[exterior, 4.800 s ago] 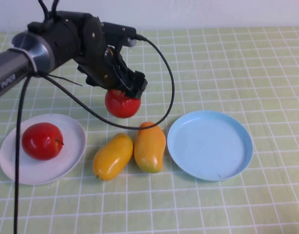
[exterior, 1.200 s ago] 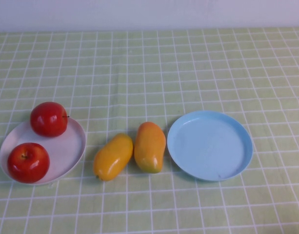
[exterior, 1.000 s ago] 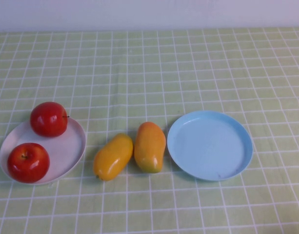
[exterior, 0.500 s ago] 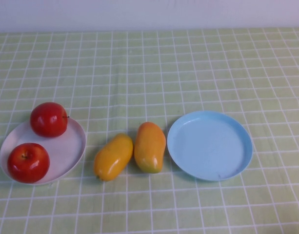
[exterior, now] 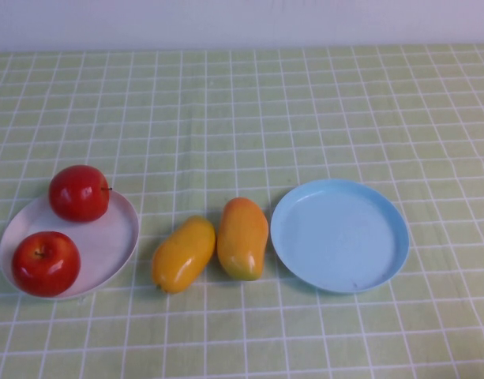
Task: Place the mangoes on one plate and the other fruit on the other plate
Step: Put another type of fruit in the right plate
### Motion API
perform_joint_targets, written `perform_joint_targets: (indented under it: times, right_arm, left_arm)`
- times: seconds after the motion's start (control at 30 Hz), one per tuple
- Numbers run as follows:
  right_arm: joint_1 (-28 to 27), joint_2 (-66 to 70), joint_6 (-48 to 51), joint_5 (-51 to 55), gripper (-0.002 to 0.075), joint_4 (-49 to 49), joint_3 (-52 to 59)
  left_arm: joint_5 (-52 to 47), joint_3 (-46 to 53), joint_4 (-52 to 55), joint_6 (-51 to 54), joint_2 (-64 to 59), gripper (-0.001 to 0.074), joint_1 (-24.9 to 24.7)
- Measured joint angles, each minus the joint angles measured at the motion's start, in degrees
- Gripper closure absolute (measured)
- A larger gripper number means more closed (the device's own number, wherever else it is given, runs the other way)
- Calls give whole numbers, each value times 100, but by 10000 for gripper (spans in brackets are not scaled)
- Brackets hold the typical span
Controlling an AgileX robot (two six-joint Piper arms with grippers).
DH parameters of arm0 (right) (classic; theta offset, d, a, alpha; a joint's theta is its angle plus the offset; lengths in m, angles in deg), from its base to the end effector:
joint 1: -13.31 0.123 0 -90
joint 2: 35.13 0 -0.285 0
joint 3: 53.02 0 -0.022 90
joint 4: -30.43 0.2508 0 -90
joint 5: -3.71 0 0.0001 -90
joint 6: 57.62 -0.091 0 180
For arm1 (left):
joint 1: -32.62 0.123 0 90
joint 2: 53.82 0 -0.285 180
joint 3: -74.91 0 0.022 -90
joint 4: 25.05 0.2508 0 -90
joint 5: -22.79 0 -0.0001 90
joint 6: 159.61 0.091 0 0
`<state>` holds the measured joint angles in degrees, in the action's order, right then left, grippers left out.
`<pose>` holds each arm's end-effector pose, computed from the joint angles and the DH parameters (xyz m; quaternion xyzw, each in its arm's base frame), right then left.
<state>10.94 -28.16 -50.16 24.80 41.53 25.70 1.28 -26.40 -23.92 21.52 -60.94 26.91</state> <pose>0.0528 0.0041 0.1726 0.0162 0.8005 0.0306 0.5984 0.0524 -0.0046 0.1714 0.0533 0.8037 -0.0153 0.5924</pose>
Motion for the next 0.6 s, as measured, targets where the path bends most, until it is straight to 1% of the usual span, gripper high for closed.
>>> perform_joint_targets:
  times: [0.6]
  right_arm:
    - [74,0,0,0,743,-81,0]
  left_arm:
    - [0,0,0,0,0,731,0]
